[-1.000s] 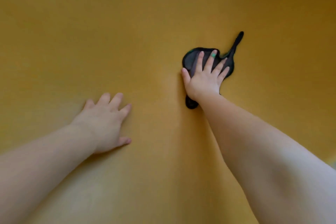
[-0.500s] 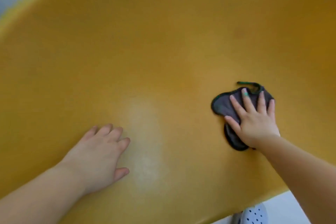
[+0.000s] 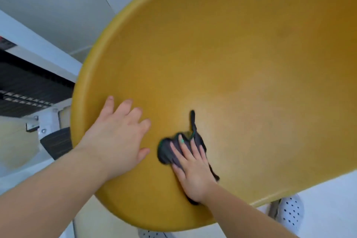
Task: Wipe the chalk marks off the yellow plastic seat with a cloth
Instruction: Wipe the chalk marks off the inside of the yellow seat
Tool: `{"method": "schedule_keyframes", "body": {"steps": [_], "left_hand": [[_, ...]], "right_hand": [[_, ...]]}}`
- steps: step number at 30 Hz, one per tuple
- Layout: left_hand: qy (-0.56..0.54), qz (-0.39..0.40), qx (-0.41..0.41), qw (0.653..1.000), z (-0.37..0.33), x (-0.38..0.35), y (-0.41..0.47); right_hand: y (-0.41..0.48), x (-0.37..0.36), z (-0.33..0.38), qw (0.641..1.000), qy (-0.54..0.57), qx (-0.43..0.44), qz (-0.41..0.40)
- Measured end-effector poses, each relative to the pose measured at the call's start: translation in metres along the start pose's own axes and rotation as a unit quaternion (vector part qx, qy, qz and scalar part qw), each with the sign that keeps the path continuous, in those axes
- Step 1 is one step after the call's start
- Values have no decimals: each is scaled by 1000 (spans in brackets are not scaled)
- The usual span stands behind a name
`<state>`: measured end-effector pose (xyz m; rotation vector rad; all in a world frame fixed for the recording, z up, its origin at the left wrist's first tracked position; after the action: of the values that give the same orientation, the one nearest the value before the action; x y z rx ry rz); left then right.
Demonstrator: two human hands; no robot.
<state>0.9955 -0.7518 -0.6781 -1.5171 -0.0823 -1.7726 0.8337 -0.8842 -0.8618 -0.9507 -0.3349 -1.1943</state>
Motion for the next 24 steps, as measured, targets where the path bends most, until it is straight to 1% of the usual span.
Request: {"method": "schedule_keyframes", "body": {"steps": [1, 2, 3, 5, 6, 7, 8, 9, 12, 13, 15, 17, 20, 24], "left_hand": [[-1, -8, 4, 1000, 8, 4, -3], [-7, -19, 5, 1000, 16, 9, -6], [-15, -32, 3, 999, 22, 15, -9], [-18, -61, -7, 998, 34, 22, -14], [-18, -80, -4, 997, 40, 25, -17], [-24, -99, 9, 995, 47, 27, -19], [-34, -118, 30, 992, 53, 27, -22], [-45, -132, 54, 989, 58, 25, -24], [-84, -127, 132, 979, 63, 14, -26], [-102, -119, 156, 975, 61, 10, -27], [-129, -98, 188, 969, 55, 7, -27], [-139, -81, 198, 967, 51, 11, -25], [-156, -52, 220, 962, 45, 21, -23], [-200, -44, 225, 953, 29, 26, -35]], "right_hand": [[-16, 5, -15, 1000, -8, -17, 24], [-30, 11, -33, 998, -25, -52, 37], [-42, 18, -51, 993, -44, -103, 40], [-56, 27, -73, 970, -60, -228, 50], [-57, 28, -72, 957, -49, -280, 53], [-52, 27, -63, 948, -28, -313, 50], [-43, 25, -47, 944, -1, -327, 48], [-32, 22, -26, 947, 25, -318, 48], [-4, 14, 43, 968, 124, -214, 44], [-1, 14, 60, 968, 168, -184, 42], [-4, 22, 75, 954, 257, -153, 31], [-14, 35, 73, 936, 318, -154, 14], [-31, 55, 68, 916, 365, -160, -38], [-47, 81, 64, 901, 379, -176, -115]]}}
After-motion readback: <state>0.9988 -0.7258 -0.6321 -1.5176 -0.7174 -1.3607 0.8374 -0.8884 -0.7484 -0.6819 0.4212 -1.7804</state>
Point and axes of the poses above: each hand's wrist, its own y-axis towards the middle knuckle, its own x-axis out of the back of the hand, z = x × y, the point moved 1 cm from there along y, towards the middle knuckle, and after that the axes turned 4 degrees about -z, right-handed, at the moved point
